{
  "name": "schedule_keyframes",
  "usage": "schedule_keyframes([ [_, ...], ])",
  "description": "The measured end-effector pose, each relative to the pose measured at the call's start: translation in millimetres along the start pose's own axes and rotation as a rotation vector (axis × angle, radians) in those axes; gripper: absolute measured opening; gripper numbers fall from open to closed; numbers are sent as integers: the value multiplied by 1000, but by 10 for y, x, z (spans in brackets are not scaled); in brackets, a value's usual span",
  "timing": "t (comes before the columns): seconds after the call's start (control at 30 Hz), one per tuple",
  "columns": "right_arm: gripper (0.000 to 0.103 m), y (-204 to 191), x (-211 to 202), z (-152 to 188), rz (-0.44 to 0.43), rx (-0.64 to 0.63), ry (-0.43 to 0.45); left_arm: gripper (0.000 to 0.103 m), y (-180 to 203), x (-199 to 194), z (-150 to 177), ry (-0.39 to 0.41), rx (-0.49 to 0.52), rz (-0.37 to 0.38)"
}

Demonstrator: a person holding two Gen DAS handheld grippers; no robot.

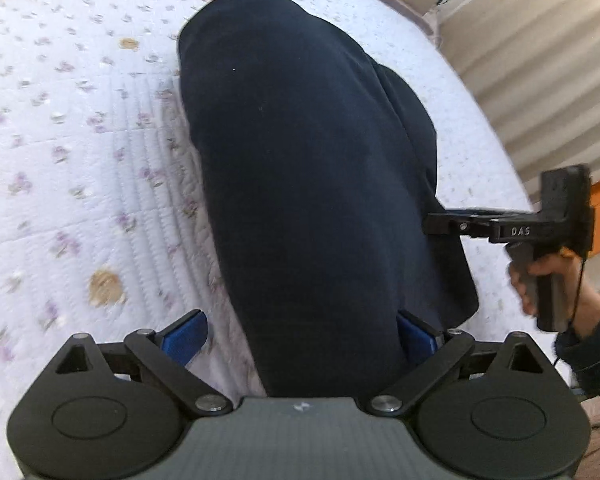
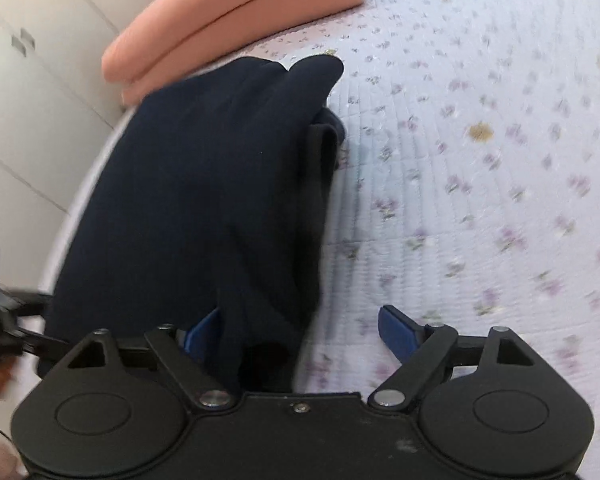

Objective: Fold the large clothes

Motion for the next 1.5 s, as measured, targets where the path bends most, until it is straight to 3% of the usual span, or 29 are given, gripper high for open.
schedule_keyframes([
  [0.1, 102, 124, -140, 10, 88, 9, -24, 100, 107, -160, 53, -24, -85, -85],
  [0.23, 102, -150, -563, -204, 213, -34, 54, 98, 357, -501, 24, 12, 34, -284],
  [0.3, 103, -357, -797, -333, 191, -12, 86, 99, 474, -705, -27, 63, 47, -330],
  [0.47, 102, -968, -1256, -395, 94, -77, 115, 101, 673, -1108, -284, 204, -33, -342],
  [0.63, 102, -1363, -1387, -298, 137, -167, 109, 103, 762, -1273, -359, 260, -28, -427],
  [0.77, 102, -1431, -1140, -161, 141, -199, 44, 103, 767, -1365, -253, 268, -44, -487],
  [0.87, 102, -1381, -1025, -72, 178, -204, -5, 103, 723, -1353, -143, 231, -62, -489],
  [0.97, 102, -1311, -983, -16, 244, -221, -22, 103, 727, -1311, -60, 208, -65, -482],
  [1.1, 102, -1171, -946, 12, 302, -209, -22, 103, 716, -1282, 12, 196, -55, -531],
  [1.5, 102, -1189, -1014, 72, 260, -193, -22, 103, 688, -1217, 73, 160, -73, -512],
])
Point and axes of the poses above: each gripper's, at about its wrist camera, not at the fingertips, and x roughly the way its jaws point, y to its right, z to its underside, the point moved 9 cm from there along x, roughly the way its jaws point, and after that the axes turned 2 degrees about -z, right-handed, at the moved point
